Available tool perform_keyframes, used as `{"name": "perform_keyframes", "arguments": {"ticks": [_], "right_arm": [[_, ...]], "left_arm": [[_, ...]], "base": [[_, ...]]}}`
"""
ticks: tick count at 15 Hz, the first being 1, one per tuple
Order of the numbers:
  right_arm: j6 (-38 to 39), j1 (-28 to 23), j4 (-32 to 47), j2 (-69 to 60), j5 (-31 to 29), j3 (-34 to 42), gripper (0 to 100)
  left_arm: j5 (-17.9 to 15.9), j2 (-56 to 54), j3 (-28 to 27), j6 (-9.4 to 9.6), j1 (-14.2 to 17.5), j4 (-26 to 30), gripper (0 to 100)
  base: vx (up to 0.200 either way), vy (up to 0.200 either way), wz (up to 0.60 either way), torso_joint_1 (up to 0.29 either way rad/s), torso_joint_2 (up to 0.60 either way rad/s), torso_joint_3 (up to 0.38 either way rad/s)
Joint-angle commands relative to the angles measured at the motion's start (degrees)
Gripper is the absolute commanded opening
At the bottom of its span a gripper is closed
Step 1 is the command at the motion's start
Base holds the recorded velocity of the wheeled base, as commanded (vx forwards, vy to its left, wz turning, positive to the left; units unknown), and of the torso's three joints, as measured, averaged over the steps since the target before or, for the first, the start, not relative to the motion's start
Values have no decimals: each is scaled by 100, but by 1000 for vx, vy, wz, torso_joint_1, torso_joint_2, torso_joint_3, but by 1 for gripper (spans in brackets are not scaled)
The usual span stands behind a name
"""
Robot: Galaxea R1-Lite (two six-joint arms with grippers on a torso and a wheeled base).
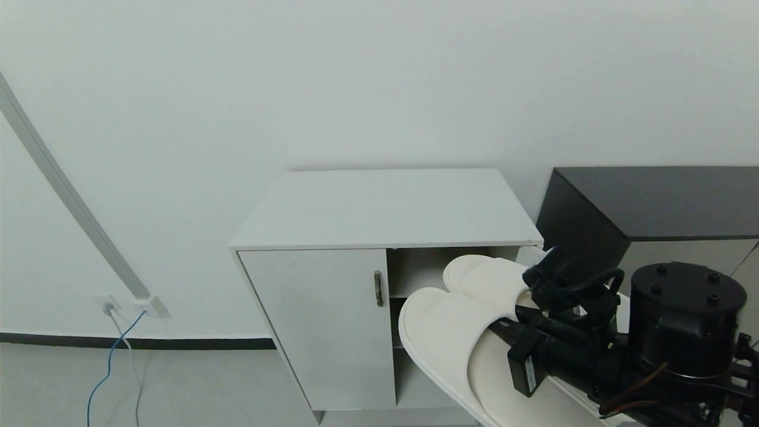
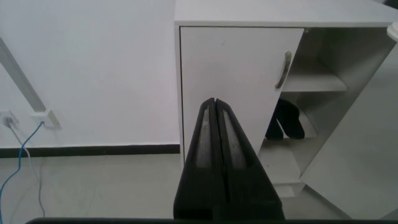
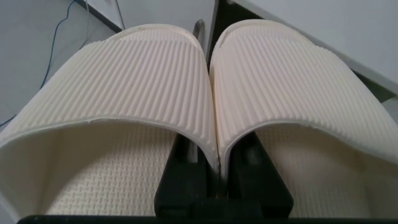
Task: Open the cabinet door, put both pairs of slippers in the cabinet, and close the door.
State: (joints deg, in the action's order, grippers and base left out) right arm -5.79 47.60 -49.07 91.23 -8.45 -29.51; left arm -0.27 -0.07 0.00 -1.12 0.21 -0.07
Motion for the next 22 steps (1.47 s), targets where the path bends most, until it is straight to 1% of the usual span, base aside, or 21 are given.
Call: {"name": "perform_keyframes", "arguments": {"ticks": [1,13,22], "right_arm": [[-1,3,-6,8,1,-2,0],[-1,21,-6,8,1,16,0],[-1,21,2,17,1,16,0]], "left_arm": [[0,7,0,-2,-3,-1,0],[0,7,0,-2,6,-1,0],[0,7,0,-2,-3,-1,0]], "base": [[0,0,0,-227,525,295],[0,0,0,-205,529,320],[0,0,0,-134,470,334]]}}
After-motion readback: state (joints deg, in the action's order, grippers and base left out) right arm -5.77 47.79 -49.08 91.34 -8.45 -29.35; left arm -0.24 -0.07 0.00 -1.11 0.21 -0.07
